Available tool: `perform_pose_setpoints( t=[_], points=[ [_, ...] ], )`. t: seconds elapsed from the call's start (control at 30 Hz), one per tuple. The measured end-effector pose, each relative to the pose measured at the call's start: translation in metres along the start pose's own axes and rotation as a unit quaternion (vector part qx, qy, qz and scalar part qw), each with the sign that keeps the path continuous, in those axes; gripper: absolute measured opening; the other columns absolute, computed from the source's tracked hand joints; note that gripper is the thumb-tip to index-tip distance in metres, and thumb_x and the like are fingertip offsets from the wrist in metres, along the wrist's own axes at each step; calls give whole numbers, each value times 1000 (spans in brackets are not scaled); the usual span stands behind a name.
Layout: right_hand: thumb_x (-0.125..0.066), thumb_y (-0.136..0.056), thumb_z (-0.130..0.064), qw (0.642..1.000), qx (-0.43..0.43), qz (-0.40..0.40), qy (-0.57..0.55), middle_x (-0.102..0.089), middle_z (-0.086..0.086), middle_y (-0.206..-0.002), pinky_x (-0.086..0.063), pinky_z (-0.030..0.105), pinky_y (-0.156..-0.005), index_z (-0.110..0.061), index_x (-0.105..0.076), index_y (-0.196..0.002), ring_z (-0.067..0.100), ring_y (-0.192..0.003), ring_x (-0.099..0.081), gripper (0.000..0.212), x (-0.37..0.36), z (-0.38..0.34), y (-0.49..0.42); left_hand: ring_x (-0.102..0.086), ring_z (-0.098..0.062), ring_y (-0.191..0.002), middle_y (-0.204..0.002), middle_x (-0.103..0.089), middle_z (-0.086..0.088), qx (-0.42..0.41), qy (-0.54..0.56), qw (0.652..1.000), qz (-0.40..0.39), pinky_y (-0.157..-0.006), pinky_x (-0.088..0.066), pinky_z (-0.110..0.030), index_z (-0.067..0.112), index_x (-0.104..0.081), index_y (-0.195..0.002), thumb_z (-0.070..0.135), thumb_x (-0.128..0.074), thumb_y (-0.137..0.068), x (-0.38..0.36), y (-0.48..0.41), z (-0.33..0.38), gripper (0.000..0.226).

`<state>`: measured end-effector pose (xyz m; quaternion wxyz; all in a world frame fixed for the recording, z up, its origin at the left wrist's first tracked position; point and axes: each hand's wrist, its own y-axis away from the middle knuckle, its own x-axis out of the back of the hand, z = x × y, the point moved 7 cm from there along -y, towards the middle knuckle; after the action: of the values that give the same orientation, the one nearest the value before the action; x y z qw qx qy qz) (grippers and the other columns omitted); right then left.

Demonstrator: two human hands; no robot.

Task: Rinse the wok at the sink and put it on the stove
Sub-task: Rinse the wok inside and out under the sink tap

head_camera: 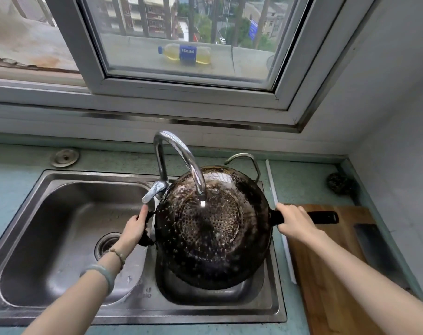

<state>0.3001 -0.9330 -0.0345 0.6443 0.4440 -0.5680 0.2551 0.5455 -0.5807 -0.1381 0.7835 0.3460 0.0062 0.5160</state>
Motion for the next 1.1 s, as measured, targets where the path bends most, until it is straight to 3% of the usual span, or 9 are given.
perform_pose_setpoints(
  t=[0.17,0.3,0.5,0.63,0.7,0.77,0.83,1.03,1.1],
  points=[
    [-52,-69,-9,999,-23,-34,-24,-51,0,-70,-33,31,-49,-20,-38,-75,27,-66,-49,19,20,-1,25,-47,-21,-42,-52,-49,-5,22,-8,998,-65,-46,-43,-25,4,-57,-73,69,-35,-88,-7,0,-3,71],
    [-53,-68,-16,997,-33,-63,-17,-49,-1,-66,-37,31,-49,-19,-45,-77,29,-69,-52,12,31,-3,49,-44,-12,-29,-50,-51,-9,18,2,995,-101,-32,-34,-16,1,-60,-71,55,-35,-96,-18,10,-7,64],
    [-53,-72,-19,996,-46,-70,2,-42,-5,-63,-30,28,-46,-26,-41,-69,28,-69,-48,14,63,-7,96,-50,-10,-48,-68,-63,-9,5,15,989,-147,-46,-41,-19,-6,-67,-92,55,-41,-94,-40,8,-13,66],
    [-54,-69,-20,997,-65,-50,10,-43,-7,-60,-27,28,-45,-24,-43,-70,28,-69,-49,12,90,-6,125,-54,-14,-114,-123,-58,2,-65,44,979,-186,-99,-40,-28,19,-47,-134,57,-46,-92,-61,19,14,57],
    [-56,-68,-21,995,-86,-43,10,-43,-7,-60,-25,28,-44,-27,-37,-63,27,-67,-48,20,101,-2,140,-51,-11,-126,-135,-54,11,-110,39,976,-183,-111,-35,-36,32,-36,-140,64,-54,-83,-70,21,24,67],
    [-56,-67,-20,994,-106,-28,14,-43,-6,-60,-25,27,-45,-28,-35,-61,26,-66,-48,24,110,3,155,-56,-16,-116,-125,-60,6,-103,42,978,-175,-110,-38,-41,26,-47,-122,59,-53,-87,-83,12,27,49],
    [-55,-68,-19,993,-116,-20,11,-46,-4,-60,-25,28,-45,-26,-36,-63,24,-63,-48,21,113,7,166,-60,-22,-111,-117,-66,-3,-60,4,979,-194,-108,-40,-40,21,-61,-107,80,-47,-74,-95,12,31,69],
    [-51,-69,-14,988,-153,-8,-34,-45,2,-58,-24,28,-45,-17,-40,-68,22,-54,-44,12,106,26,200,-53,-35,-121,-124,-59,-27,-74,-58,988,-122,-105,-37,-37,-5,-61,-119,53,-16,-99,-119,14,60,75],
    [-51,-69,-13,986,-161,3,-47,-48,3,-59,-25,28,-45,-17,-40,-68,23,-54,-46,11,106,33,208,-54,-39,-120,-125,-58,-30,-83,-51,988,-122,-106,-39,-43,-8,-58,-120,67,-16,-89,-128,2,62,92]
  ],
)
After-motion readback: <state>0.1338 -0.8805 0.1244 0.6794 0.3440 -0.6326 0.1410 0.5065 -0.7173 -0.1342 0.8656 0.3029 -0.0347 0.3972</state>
